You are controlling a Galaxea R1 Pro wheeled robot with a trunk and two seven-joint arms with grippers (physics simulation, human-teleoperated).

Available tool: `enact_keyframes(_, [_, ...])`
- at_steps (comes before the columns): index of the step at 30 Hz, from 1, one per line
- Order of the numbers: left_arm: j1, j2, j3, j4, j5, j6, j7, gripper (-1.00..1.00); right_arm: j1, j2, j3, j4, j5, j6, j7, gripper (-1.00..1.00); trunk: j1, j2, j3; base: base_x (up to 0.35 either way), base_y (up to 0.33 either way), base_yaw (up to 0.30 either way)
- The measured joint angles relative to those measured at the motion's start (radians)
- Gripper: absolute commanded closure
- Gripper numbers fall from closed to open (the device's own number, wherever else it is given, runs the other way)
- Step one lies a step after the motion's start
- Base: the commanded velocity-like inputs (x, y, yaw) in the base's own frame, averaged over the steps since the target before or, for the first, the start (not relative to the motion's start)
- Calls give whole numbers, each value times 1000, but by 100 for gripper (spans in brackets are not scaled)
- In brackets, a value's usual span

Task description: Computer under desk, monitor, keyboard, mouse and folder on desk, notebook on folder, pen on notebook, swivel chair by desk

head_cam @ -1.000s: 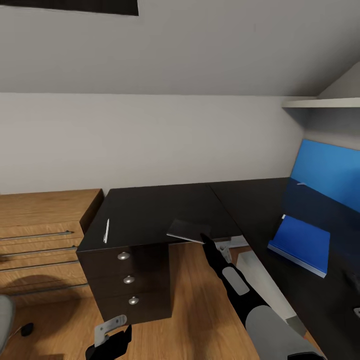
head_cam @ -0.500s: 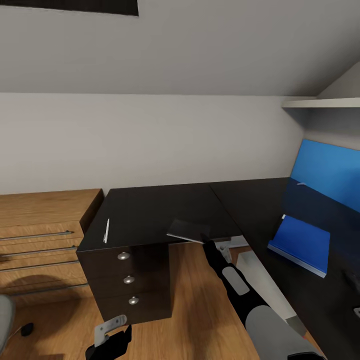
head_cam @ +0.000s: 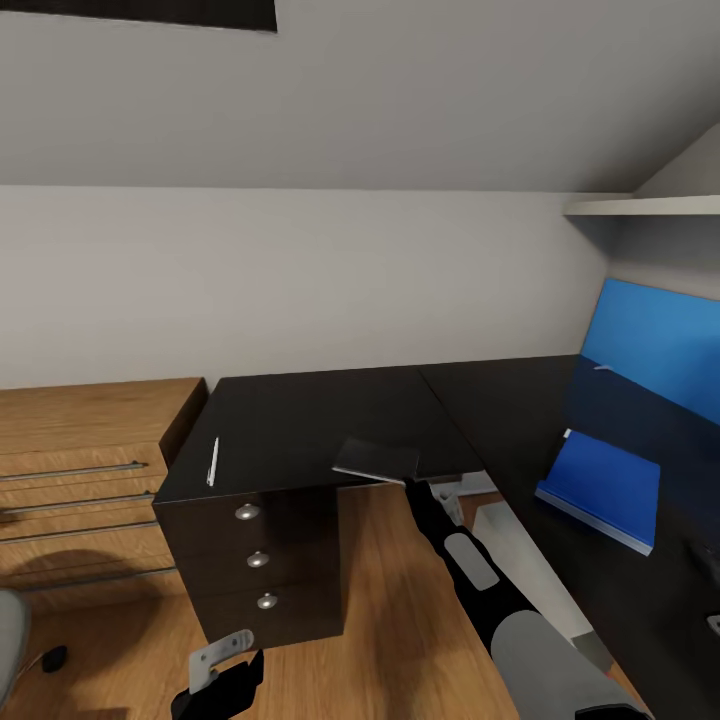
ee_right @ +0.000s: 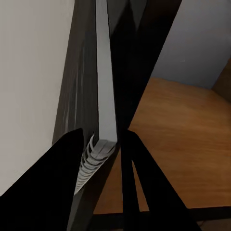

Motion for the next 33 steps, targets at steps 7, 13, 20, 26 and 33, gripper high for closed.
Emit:
enact_keyframes(7, [0,0,0,1,0,0,0,-100,0,0,0,-2,0,0,5,100,-23,42,19,0,0,0])
enact_keyframes(13, [0,1,0,1,0,0,0,-100,0,-1,0,-4,-2,0,6,100,-46,84,38,0,0,0])
enact_keyframes(20, [0,0,0,1,-1,0,1,-100,0,-1,0,-15,-2,0,6,100,-73,133,59,0,0,0])
enact_keyframes(26, [0,0,-1,12,-1,1,2,-100,0,-9,0,-41,-1,0,3,100,-96,175,78,0,0,0])
enact_keyframes(33, [0,-2,-5,91,-4,1,-2,-100,1,-28,-1,-81,-2,0,2,100,-123,224,100,0,0,0])
